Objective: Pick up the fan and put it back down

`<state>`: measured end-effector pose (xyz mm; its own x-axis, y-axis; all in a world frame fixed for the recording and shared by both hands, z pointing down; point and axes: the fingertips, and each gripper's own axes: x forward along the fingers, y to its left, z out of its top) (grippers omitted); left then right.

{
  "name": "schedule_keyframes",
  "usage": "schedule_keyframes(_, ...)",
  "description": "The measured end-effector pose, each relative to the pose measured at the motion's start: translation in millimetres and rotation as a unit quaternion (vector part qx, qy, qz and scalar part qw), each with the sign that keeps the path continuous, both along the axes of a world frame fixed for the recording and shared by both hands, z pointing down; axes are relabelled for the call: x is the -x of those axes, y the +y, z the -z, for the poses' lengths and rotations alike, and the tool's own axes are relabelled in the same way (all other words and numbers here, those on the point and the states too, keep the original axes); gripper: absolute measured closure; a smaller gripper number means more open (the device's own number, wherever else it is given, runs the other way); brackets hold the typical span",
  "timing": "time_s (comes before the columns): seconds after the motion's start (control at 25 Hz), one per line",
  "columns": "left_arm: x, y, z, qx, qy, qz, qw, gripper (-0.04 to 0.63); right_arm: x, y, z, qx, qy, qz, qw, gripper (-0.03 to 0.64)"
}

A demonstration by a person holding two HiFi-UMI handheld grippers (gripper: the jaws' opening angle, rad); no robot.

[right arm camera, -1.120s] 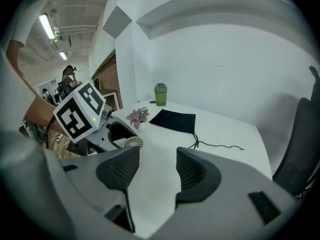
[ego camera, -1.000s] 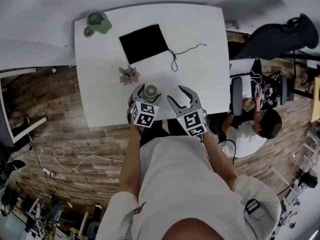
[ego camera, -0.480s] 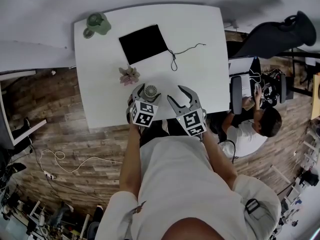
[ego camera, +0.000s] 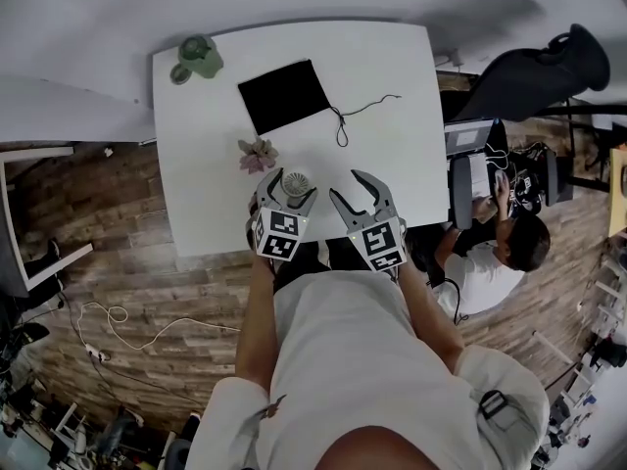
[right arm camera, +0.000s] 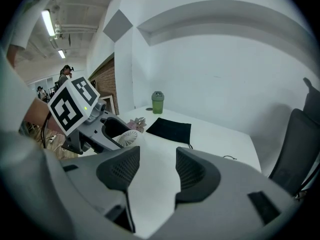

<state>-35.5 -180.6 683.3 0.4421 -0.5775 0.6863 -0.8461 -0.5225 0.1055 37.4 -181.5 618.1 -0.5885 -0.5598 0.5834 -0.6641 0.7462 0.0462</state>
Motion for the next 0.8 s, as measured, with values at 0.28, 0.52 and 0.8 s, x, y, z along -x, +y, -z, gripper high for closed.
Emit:
schedule_keyframes(0.28,14,-9,51,-0.060,0.017,0.025,0.9978,0.244,-1,-9,39,-0.042,-0.018,-0.013,0.999,0.388)
schedule_keyframes(0.52,25,-20,109,-0.122,0.026,0.037,0.9915,0.244,4,-17,84,-0.087,-0.037,-0.015,0.995,0.390)
schedule_keyframes(0.8,41,-29,174,-0.193,0.039,0.050,0.9791,0.244,11,-26,141,-0.142,-0.067,-0.019,0.987,0.390)
